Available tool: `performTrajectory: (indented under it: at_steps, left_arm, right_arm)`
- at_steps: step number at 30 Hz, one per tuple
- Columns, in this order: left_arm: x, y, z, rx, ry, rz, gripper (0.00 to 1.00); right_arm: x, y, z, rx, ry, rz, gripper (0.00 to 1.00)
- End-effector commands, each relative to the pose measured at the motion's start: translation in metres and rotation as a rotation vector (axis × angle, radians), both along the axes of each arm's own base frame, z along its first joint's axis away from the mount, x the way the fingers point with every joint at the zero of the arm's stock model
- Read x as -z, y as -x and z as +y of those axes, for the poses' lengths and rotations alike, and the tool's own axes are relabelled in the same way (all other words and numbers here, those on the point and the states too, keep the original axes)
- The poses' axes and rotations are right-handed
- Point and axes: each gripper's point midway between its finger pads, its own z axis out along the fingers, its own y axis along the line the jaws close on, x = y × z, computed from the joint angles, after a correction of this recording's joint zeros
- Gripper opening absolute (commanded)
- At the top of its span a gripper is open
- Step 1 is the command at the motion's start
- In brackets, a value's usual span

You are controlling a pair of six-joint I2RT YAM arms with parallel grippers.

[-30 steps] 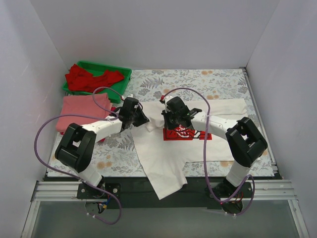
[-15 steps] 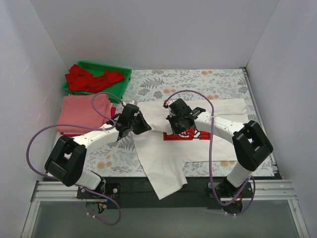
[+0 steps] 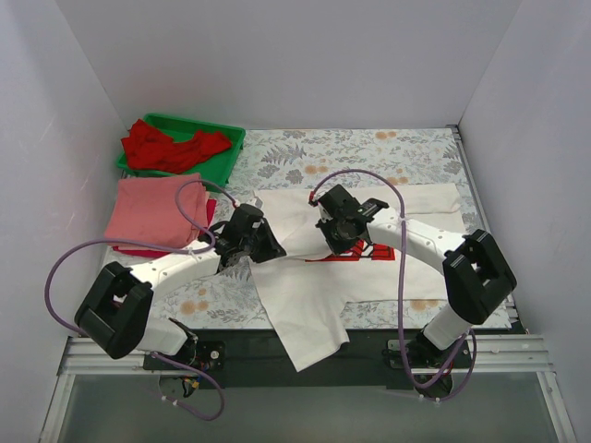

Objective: Fold and stack the t-shirts
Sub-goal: Fold the tshirt

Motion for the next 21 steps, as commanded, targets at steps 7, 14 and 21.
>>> performTrajectory:
  at_steps: [7, 14, 21]
  left_arm:
    - [0.008, 0.032, 0.012, 0.054, -0.066, 0.044, 0.43]
    - [-0.032, 0.022, 0.018, 0.024, -0.059, -0.085, 0.86]
    - [-0.021, -0.049, 0.018, -0.111, -0.192, -0.127, 0.89]
  right_arm:
    - [-0.014, 0.019, -0.01, -0.051, -0.019, 0.0, 0.62]
    - [-0.04, -0.007, -0.026, 0.067, -0.008, -0.129, 0.98]
    - [-0.055, -0.073, -0.07, 0.328, -0.21, -0.152, 0.98]
